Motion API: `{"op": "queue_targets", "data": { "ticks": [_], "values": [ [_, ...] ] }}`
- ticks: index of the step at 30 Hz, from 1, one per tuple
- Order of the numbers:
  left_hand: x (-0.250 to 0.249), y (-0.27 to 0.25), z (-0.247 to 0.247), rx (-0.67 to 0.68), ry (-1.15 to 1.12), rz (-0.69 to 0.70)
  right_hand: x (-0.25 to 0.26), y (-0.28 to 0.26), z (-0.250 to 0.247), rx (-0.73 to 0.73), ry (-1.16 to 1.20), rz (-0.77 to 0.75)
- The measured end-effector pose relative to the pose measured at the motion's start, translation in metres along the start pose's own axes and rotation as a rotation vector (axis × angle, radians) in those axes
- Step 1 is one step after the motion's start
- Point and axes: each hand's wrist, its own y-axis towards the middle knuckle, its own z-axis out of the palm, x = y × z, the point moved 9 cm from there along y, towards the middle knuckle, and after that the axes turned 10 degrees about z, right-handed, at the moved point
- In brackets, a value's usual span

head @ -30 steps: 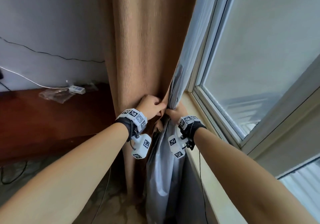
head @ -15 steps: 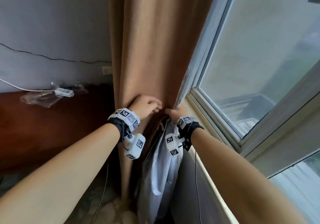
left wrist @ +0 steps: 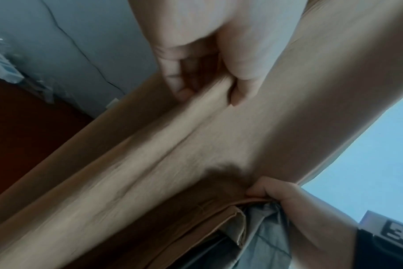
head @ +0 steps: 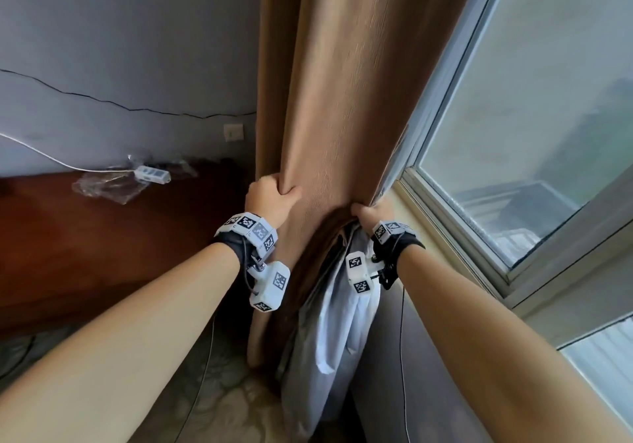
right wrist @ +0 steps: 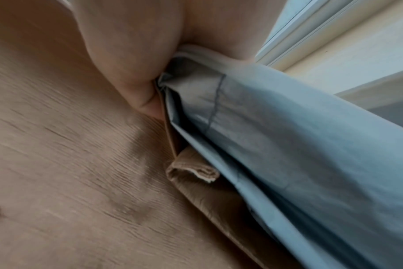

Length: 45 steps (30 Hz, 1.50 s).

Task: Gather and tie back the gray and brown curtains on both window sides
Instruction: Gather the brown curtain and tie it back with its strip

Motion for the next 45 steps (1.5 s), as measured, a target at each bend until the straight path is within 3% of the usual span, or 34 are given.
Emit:
{"op": "queue_targets", "data": {
  "ticks": [7,10,14,19,21,24,26,28,31,34,42,45],
  "values": [
    [-0.020,0.009,0.018,0.013,0.155,0.002,0.010,-0.018,0.004,0.068,-0.073,-0.095],
    [-0.025,0.012,0.043,0.137,0.148,-0.027,0.016,-0.029,0.008,0.128,-0.067,-0.136],
    [-0.034,0.010,0.085,0.400,-0.025,-0.017,0.018,-0.035,0.016,0.208,-0.041,-0.161],
    [-0.019,0.014,0.121,0.550,-0.346,-0.144,0.017,-0.029,0.016,0.294,0.040,-0.145],
    [-0.031,0.004,0.113,0.583,-0.391,-0.169,0.017,-0.028,0.014,0.247,0.101,-0.148],
    [-0.041,-0.003,0.101,0.585,-0.454,-0.168,0.005,-0.019,0.004,-0.003,0.010,-0.027],
    [-0.032,0.005,0.086,0.461,-0.438,-0.111,0.000,-0.015,-0.002,-0.099,-0.083,0.047],
    [-0.013,0.017,0.051,0.168,-0.346,-0.063,-0.001,-0.014,-0.005,-0.118,-0.108,0.080],
    [0.013,0.017,-0.006,-0.193,-0.087,-0.116,-0.003,-0.011,-0.006,-0.120,-0.104,0.112],
    [0.036,0.018,-0.027,-0.290,0.015,-0.202,-0.003,-0.009,-0.004,-0.102,-0.079,0.142],
    [0.013,0.031,0.016,0.180,0.025,0.020,0.000,-0.018,0.001,-0.029,0.051,0.126],
    [-0.011,0.023,0.039,0.272,-0.045,0.153,0.000,-0.019,-0.002,-0.022,0.068,0.110]
  ]
}}
